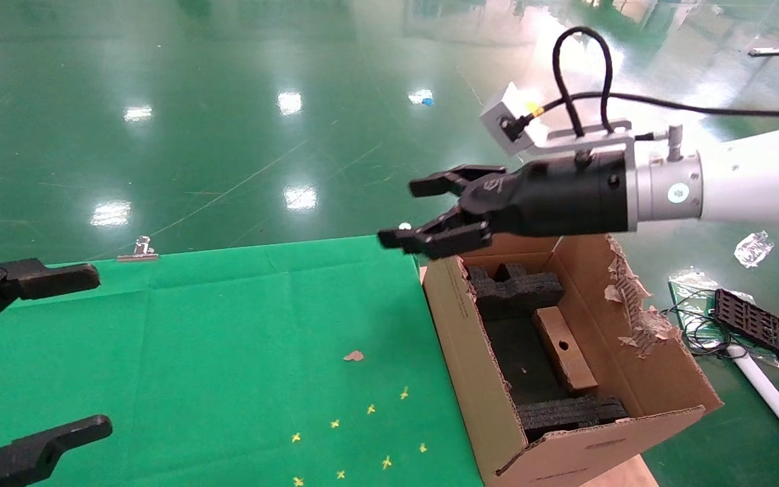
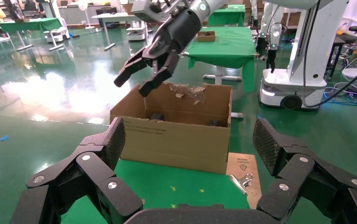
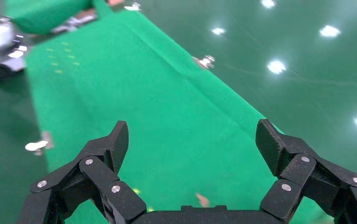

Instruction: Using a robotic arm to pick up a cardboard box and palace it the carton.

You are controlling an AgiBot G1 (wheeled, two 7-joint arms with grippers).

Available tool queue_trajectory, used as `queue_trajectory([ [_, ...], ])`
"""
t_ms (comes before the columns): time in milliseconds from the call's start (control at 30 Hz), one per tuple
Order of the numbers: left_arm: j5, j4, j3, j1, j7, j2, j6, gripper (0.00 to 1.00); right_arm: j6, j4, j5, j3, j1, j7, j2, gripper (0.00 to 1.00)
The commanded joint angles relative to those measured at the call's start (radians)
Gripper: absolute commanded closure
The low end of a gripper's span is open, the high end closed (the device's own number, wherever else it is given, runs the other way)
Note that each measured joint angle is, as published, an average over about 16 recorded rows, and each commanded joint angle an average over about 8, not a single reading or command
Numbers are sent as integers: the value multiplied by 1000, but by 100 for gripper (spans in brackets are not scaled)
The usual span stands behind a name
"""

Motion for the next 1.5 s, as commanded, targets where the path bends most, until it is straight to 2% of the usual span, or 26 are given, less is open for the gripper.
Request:
queue_trajectory([
  [33,0,0,0,0,0,0,0,0,-9,32,15,43,-41,-14,1,0],
  [967,-1,0,1,0,1,-1,-1,0,-131,459,208,610,-583,-195,20,0],
  [1167,-1,0,1,0,1,-1,-1,0,-141,493,225,656,-630,-207,22,0],
  [1500,-1,0,1,0,1,-1,-1,0,-137,477,219,635,-608,-202,22,0],
])
